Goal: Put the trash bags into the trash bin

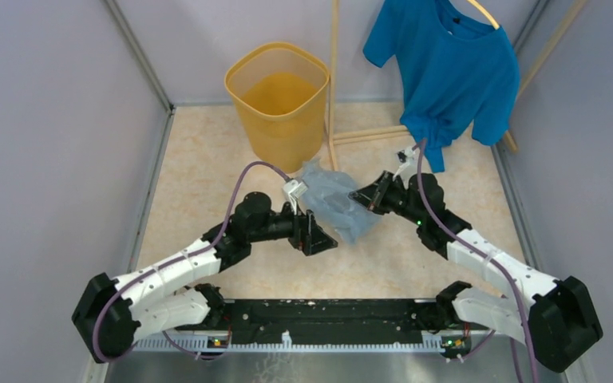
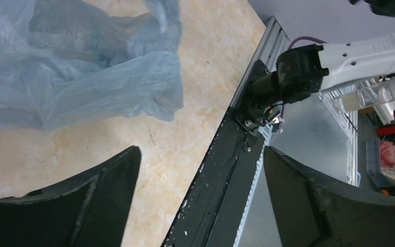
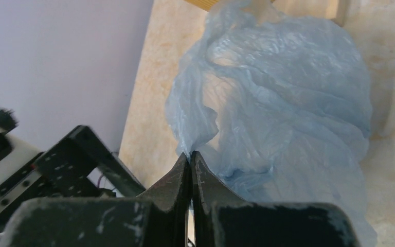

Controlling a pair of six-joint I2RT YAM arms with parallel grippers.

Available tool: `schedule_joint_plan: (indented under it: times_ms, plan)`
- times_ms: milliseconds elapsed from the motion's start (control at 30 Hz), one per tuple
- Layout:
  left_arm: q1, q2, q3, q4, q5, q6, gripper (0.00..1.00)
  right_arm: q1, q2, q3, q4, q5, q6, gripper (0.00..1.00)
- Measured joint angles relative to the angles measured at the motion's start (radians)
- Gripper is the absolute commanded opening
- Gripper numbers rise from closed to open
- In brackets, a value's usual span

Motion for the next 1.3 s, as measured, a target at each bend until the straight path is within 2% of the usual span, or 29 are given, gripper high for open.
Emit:
schedule_joint_plan:
  times_ms: [67,100,200,433,600,833,867,933,1067,1167,1200,1300]
  plan:
    - [0.0,0.042,0.006,0.013,-0.024,-0.012,0.81,0.0,-0.014,-0.01,0.027,-0.026,0.0,0.0]
    - [0.0,0.061,0.009,0.012,-0.045,-0.02,0.8,0.0,-0.019,-0.014,0.038,-0.035,0.0,0.0]
    - [-0.001,0.12,0.031,-0.02,-0.14,-0.044,0.88,0.0,-0.027,-0.016,0.069,-0.073,-0.003,0.0]
    - [0.0,0.171,0.076,-0.07,-0.338,-0.154,0.75,0.0,-0.027,-0.039,0.162,-0.18,-0.011,0.0]
    - [0.0,0.222,0.081,-0.018,-0.388,-0.203,0.54,0.005,-0.024,-0.047,0.205,-0.244,-0.008,0.0]
    - [0.0,0.375,0.187,0.051,-0.351,-0.199,0.39,0.09,-0.024,-0.047,0.263,-0.271,0.02,0.0]
    - [-0.001,0.396,0.204,0.061,-0.346,-0.201,0.39,0.097,-0.026,-0.047,0.266,-0.27,0.026,0.0]
    - [-0.001,0.43,0.231,0.083,-0.338,-0.2,0.48,0.097,-0.05,-0.047,0.23,-0.24,0.028,0.0]
    - [-0.001,0.411,0.206,0.084,-0.355,-0.193,0.71,0.043,-0.169,-0.047,0.111,-0.137,0.013,0.0]
    - [0.0,0.333,0.163,0.045,-0.382,-0.179,0.94,-0.006,-0.228,-0.046,0.063,-0.103,-0.006,0.0]
    - [-0.001,0.301,0.15,0.032,-0.395,-0.175,0.98,-0.016,-0.232,-0.044,0.051,-0.097,-0.014,0.0]
    - [0.001,0.182,0.091,-0.019,-0.448,-0.167,0.99,-0.022,-0.227,-0.043,0.014,-0.089,-0.023,0.0]
